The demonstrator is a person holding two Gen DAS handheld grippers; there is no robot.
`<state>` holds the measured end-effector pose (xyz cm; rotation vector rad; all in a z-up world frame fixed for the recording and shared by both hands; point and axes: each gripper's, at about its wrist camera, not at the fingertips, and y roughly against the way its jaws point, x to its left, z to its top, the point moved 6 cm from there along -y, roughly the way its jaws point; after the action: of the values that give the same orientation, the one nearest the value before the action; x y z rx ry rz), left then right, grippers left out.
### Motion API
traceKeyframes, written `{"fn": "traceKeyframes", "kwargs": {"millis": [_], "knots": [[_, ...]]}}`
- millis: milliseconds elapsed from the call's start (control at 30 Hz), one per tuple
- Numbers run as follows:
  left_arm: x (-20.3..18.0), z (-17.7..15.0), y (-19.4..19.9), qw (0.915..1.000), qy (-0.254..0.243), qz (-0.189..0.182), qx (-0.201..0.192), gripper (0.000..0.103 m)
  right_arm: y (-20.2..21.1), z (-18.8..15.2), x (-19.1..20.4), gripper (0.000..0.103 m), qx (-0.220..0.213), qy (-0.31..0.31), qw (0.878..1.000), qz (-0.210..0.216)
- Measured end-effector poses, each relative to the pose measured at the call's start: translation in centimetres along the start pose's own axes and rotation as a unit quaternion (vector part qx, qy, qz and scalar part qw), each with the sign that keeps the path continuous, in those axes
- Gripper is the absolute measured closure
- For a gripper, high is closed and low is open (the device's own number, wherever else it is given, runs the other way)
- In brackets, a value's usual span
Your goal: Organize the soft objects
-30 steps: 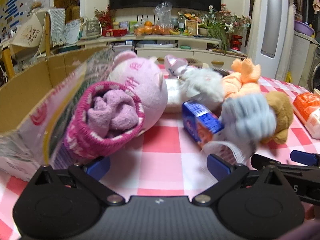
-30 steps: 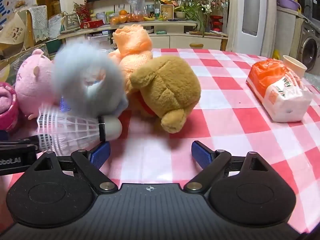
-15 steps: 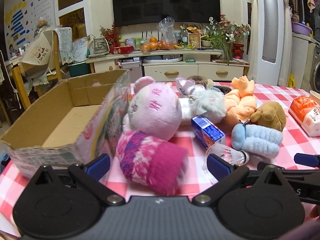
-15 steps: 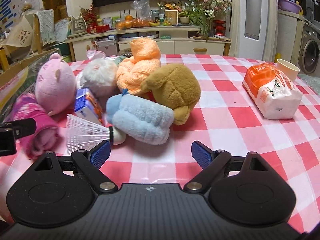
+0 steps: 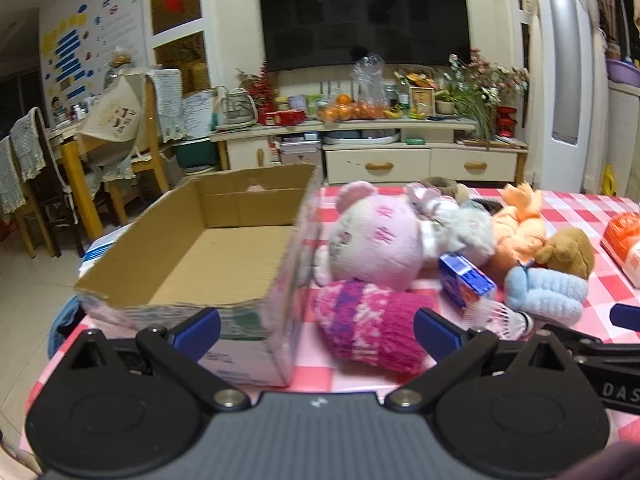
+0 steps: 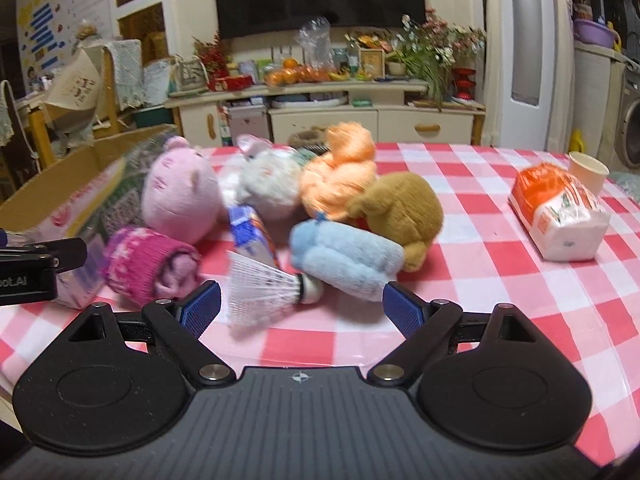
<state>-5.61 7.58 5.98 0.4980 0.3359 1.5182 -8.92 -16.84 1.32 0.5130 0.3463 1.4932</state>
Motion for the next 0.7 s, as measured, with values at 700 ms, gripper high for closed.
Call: {"fn": "traceKeyframes", "kwargs": {"millis": [700], "knots": [[6.6, 0.5, 1.3, 0.9966, 0.057, 0.056, -0.018, 0.001, 4.2, 1.8, 7.3, 0.0, -0.052, 0.063, 0.995, 0.058]]}}
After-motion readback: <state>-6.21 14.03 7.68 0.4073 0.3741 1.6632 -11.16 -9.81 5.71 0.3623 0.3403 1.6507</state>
